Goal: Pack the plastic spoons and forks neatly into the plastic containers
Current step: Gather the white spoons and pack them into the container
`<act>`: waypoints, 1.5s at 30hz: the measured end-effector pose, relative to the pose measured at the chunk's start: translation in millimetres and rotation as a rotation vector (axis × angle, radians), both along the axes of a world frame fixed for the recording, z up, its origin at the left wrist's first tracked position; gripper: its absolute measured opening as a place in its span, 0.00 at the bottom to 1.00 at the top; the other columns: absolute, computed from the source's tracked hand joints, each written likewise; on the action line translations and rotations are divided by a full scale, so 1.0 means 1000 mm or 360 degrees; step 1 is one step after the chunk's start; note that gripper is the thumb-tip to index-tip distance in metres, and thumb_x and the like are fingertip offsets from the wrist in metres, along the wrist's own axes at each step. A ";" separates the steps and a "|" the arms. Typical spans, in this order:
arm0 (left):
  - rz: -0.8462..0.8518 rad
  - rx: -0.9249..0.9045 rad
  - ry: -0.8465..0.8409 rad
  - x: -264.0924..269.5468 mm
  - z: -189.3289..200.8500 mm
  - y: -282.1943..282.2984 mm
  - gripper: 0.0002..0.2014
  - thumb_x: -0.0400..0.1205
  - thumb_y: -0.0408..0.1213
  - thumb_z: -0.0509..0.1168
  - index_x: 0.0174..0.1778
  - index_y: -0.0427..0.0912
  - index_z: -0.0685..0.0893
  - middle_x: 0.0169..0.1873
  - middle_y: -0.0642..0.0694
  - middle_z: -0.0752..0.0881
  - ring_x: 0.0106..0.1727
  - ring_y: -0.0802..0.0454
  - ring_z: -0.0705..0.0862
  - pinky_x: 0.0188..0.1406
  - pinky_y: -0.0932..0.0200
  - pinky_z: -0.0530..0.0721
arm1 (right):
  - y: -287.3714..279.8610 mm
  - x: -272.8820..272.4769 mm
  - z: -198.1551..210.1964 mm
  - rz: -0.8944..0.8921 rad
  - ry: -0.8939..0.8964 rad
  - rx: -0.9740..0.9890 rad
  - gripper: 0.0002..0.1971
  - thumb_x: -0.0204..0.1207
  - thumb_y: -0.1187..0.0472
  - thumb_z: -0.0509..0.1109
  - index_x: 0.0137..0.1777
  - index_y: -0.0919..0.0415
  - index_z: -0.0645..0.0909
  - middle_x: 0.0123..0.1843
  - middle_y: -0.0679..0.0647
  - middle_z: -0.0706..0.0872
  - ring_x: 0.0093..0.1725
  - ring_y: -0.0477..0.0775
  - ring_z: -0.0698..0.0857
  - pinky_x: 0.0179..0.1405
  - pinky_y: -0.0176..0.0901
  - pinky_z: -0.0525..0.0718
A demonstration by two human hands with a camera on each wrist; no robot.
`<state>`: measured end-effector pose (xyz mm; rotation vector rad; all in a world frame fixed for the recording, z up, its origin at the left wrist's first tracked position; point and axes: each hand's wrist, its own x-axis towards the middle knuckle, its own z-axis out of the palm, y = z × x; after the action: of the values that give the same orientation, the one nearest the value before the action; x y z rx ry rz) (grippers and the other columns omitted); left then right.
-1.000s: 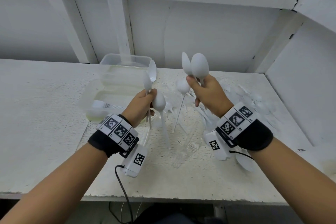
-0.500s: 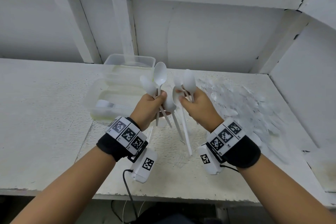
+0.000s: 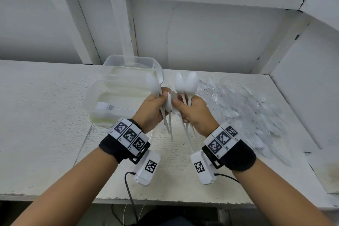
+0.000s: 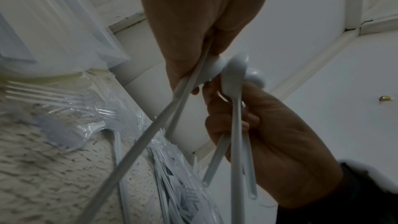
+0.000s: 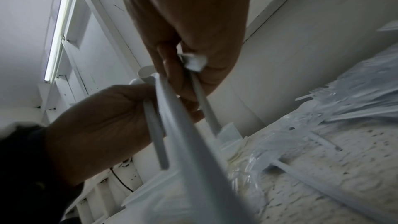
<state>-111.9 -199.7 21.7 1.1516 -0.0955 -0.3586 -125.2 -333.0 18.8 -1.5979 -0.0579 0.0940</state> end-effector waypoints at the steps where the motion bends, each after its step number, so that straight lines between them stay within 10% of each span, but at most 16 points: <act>1: 0.0010 -0.0039 0.0009 -0.001 0.001 -0.001 0.11 0.89 0.33 0.46 0.51 0.35 0.74 0.39 0.41 0.83 0.37 0.53 0.86 0.38 0.59 0.87 | 0.003 -0.001 0.000 -0.0017 -0.0015 0.0006 0.08 0.79 0.61 0.67 0.50 0.67 0.80 0.19 0.43 0.79 0.17 0.38 0.75 0.16 0.30 0.70; 14: 0.0007 0.0262 -0.0065 0.003 -0.002 0.003 0.15 0.89 0.36 0.49 0.67 0.38 0.75 0.58 0.41 0.85 0.56 0.47 0.85 0.53 0.56 0.84 | 0.005 0.000 -0.002 -0.0210 -0.0052 -0.0326 0.07 0.78 0.61 0.68 0.55 0.57 0.80 0.33 0.40 0.78 0.24 0.35 0.76 0.21 0.24 0.69; 19: 0.0192 0.0868 -0.0194 0.001 -0.006 0.008 0.09 0.88 0.37 0.51 0.49 0.48 0.76 0.29 0.47 0.74 0.24 0.55 0.70 0.23 0.63 0.69 | -0.008 0.004 0.012 -0.0356 -0.0114 -0.0293 0.02 0.77 0.62 0.70 0.43 0.57 0.81 0.23 0.39 0.78 0.18 0.33 0.75 0.19 0.24 0.69; 27: 0.0013 0.1177 -0.0368 -0.011 -0.005 0.004 0.13 0.86 0.49 0.54 0.63 0.49 0.70 0.33 0.59 0.72 0.29 0.64 0.72 0.27 0.69 0.70 | -0.008 0.013 0.016 -0.0477 -0.0128 -0.0353 0.09 0.78 0.61 0.69 0.49 0.68 0.83 0.20 0.42 0.73 0.19 0.40 0.71 0.28 0.36 0.69; 34: -0.0186 0.0990 -0.0222 -0.013 -0.002 0.004 0.13 0.86 0.48 0.53 0.43 0.47 0.76 0.27 0.51 0.75 0.21 0.59 0.70 0.20 0.65 0.70 | -0.004 0.014 0.008 -0.0520 -0.0077 -0.0417 0.14 0.79 0.60 0.67 0.32 0.61 0.73 0.24 0.52 0.68 0.27 0.51 0.69 0.34 0.47 0.71; 38: -0.0039 0.0968 -0.0220 -0.008 -0.005 0.011 0.15 0.88 0.43 0.50 0.50 0.42 0.81 0.46 0.47 0.84 0.42 0.54 0.85 0.48 0.54 0.85 | -0.010 0.014 0.010 -0.0574 -0.0094 -0.0449 0.19 0.80 0.60 0.65 0.29 0.58 0.65 0.25 0.53 0.67 0.30 0.54 0.70 0.36 0.46 0.72; 42: 0.0248 0.0906 -0.0073 0.000 -0.004 0.023 0.14 0.88 0.40 0.51 0.40 0.40 0.75 0.27 0.45 0.74 0.21 0.54 0.76 0.24 0.58 0.76 | -0.020 0.013 0.013 -0.0520 -0.0105 -0.0455 0.18 0.79 0.61 0.66 0.29 0.59 0.65 0.25 0.52 0.65 0.26 0.52 0.66 0.33 0.46 0.68; 45: 0.0230 0.1194 -0.0227 0.003 -0.005 0.026 0.15 0.84 0.50 0.57 0.44 0.40 0.75 0.28 0.49 0.68 0.25 0.55 0.66 0.24 0.62 0.66 | -0.022 0.010 0.017 -0.0431 -0.0111 -0.0482 0.17 0.79 0.61 0.66 0.30 0.60 0.67 0.25 0.52 0.66 0.26 0.51 0.66 0.32 0.45 0.68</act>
<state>-109.2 -173.5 16.4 1.9154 0.0026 -0.1801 -114.9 -355.2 36.0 -1.8964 0.1242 -0.1716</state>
